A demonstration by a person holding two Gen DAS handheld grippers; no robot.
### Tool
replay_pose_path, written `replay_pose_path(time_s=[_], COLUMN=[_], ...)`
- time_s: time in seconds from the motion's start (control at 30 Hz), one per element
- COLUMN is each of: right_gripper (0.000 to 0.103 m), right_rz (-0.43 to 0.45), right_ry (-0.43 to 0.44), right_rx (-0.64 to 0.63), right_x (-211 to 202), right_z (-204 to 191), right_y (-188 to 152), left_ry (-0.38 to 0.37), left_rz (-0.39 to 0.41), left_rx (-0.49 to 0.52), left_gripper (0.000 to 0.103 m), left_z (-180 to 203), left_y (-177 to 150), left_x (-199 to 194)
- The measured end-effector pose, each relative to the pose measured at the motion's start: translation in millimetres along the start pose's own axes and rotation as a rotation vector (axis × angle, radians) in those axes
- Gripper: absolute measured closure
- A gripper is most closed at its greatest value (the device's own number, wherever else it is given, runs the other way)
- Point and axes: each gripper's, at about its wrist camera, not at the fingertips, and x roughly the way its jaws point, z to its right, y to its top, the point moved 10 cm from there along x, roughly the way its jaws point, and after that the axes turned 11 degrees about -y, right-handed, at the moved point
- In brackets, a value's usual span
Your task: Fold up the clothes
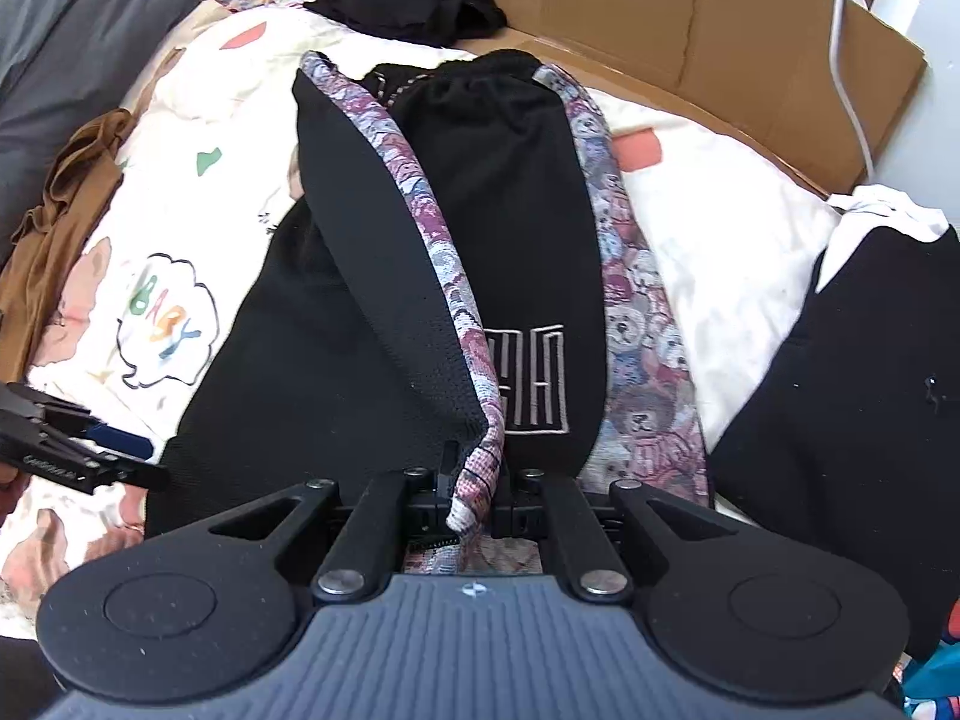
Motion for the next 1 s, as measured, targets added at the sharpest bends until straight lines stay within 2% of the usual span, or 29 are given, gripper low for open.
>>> replay_pose_path(time_s=[0.27, 0.43, 0.47, 0.5, 0.57, 0.67, 0.9, 1.0], right_gripper=[0.097, 0.097, 0.097, 0.097, 0.097, 0.097, 0.097, 0.097], right_rz=[-0.009, -0.012, -0.012, -0.012, -0.011, -0.019, -0.021, -0.028], right_ry=[-0.021, -0.022, -0.023, -0.024, -0.024, -0.011, -0.038, -0.057], right_rx=[-0.005, -0.019, -0.021, -0.022, -0.018, 0.019, 0.028, 0.036], right_x=[2, 2, 2, 2, 1, 2, 1, 1], right_z=[8, 7, 7, 7, 9, 15, 26, 33], right_y=[-6, -9, -9, -9, -8, -8, -8, -11], left_ry=[-0.057, -0.045, -0.047, -0.050, -0.059, -0.085, -0.167, -0.188], left_rz=[-0.013, -0.031, -0.033, -0.036, -0.038, -0.029, -0.018, -0.019], left_rx=[-0.045, -0.051, -0.055, -0.052, -0.051, -0.048, 0.003, 0.014], left_gripper=[0.044, 0.044, 0.049, 0.068, 0.098, 0.099, 0.099, 0.099], left_z=[4, 6, 6, 6, 8, 12, 44, 55], left_y=[-12, -21, -22, -23, -24, -22, -7, -1], left_x=[11, 24, 25, 26, 24, 16, -12, 6])
